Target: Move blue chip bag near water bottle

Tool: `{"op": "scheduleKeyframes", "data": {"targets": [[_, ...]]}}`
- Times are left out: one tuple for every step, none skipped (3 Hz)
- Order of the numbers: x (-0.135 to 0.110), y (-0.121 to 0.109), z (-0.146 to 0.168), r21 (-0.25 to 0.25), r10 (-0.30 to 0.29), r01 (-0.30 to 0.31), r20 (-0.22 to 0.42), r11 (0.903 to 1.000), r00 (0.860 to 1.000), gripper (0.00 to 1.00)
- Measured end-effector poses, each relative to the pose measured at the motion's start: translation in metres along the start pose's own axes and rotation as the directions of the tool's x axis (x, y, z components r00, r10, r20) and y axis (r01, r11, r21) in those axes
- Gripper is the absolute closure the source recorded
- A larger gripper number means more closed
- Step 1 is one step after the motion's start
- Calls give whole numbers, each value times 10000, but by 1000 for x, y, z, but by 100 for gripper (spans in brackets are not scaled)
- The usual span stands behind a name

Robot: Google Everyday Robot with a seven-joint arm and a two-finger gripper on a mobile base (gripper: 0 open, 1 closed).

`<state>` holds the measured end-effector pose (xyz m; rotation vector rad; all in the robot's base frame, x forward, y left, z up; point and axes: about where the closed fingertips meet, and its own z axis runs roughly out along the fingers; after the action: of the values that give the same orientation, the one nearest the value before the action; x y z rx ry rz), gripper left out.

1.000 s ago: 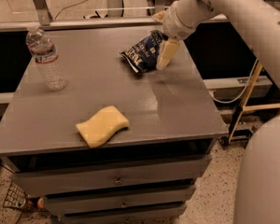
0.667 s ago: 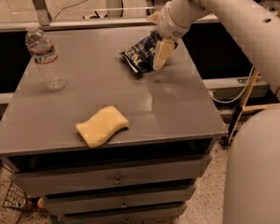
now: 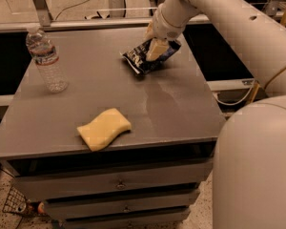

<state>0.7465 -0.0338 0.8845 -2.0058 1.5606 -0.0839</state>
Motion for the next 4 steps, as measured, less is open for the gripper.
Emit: {"op": "scheduleKeyframes", "data": {"targets": [[-5,-3,0,-73,61,-60,123,10000,9999,72],[-22,-19,-28,514,-68,23,865,9987,9962,100],[-38,-32,-57,1185,-368,233,1136,9927,9928,100],[-39,-33,-58,1216,-385,244,1146,9923,9927,100]]}}
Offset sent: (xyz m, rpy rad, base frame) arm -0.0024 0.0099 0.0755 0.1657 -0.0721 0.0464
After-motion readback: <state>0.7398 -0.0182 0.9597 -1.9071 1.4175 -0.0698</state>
